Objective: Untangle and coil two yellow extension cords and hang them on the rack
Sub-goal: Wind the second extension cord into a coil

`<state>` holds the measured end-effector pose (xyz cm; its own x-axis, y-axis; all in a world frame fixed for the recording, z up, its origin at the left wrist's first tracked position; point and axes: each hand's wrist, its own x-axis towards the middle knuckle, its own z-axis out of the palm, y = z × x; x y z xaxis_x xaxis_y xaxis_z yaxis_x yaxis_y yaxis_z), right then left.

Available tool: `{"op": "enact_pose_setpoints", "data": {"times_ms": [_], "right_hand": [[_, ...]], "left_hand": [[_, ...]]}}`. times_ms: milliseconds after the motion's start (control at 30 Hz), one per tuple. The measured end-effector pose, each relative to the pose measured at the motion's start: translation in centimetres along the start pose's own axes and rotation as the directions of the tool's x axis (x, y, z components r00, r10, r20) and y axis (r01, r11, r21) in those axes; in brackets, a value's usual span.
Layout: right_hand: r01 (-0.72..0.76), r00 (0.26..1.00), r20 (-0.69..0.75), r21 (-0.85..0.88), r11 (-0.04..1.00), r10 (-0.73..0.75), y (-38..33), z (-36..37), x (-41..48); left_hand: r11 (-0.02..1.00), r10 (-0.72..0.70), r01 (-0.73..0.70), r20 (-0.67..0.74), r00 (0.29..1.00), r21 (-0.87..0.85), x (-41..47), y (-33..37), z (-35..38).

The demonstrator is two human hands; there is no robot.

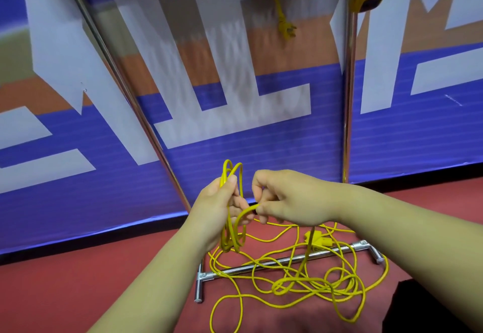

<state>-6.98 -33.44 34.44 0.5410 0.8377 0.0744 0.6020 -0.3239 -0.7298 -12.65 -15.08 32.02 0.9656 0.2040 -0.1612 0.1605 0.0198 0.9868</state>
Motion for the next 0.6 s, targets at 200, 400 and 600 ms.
{"op": "enact_pose_setpoints", "data": {"times_ms": [200, 400, 600], "right_hand": [[-0.003, 0.991, -0.133, 0.025, 1.0, 0.007, 0.5, 0.1, 0.3], [-0.033, 0.976, -0.198, 0.283, 0.958, 0.093, 1.9, -0.7, 0.4], [-0.107, 0.969, -0.13, 0.546, 0.831, 0.211, 3.3, -1.7, -0.1]], "left_hand": [[0.995, -0.009, 0.004, 0.059, 0.998, 0.095, -0.5, 0.4, 0.5], [0.988, 0.033, -0.034, -0.011, 0.999, -0.152, -0.5, 3.3, -0.9], [0.913, -0.017, -0.002, -0.044, 0.999, -0.409, -0.1, 4.3, -4.4]]}}
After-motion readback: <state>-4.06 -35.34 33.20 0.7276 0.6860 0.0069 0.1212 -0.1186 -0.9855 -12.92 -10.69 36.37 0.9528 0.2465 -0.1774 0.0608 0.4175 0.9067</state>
